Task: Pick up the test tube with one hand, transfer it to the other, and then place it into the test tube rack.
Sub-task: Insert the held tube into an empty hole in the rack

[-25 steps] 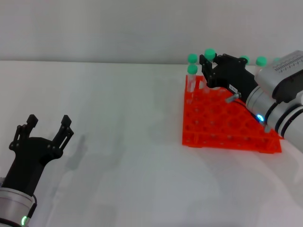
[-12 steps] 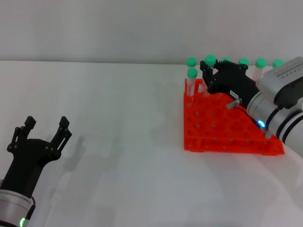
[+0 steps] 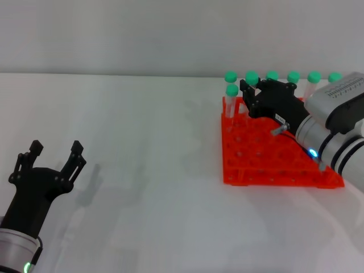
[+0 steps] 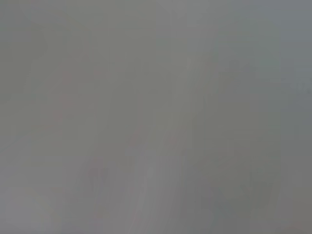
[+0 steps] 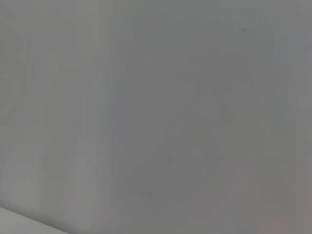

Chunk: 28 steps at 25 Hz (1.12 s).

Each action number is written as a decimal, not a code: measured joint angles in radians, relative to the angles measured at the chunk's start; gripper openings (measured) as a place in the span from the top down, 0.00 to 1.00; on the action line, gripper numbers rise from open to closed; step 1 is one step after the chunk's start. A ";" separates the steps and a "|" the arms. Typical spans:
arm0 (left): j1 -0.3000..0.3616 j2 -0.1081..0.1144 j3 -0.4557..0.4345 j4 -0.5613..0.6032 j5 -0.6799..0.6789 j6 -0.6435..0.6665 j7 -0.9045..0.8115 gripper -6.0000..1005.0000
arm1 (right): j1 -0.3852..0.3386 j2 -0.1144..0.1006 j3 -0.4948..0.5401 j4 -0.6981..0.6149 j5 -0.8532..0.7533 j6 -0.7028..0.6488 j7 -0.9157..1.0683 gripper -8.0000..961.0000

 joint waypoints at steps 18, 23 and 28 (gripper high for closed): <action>-0.002 0.000 0.000 -0.001 -0.002 0.027 0.000 0.12 | -0.052 0.000 0.009 -0.016 -0.002 -0.059 -0.008 0.58; 0.000 0.000 -0.003 -0.001 -0.002 0.028 0.000 0.12 | -0.058 0.000 0.004 -0.016 -0.002 -0.067 -0.008 0.46; 0.000 0.001 -0.004 -0.001 -0.002 0.028 0.000 0.12 | -0.052 0.000 0.002 -0.018 -0.002 -0.042 -0.008 0.42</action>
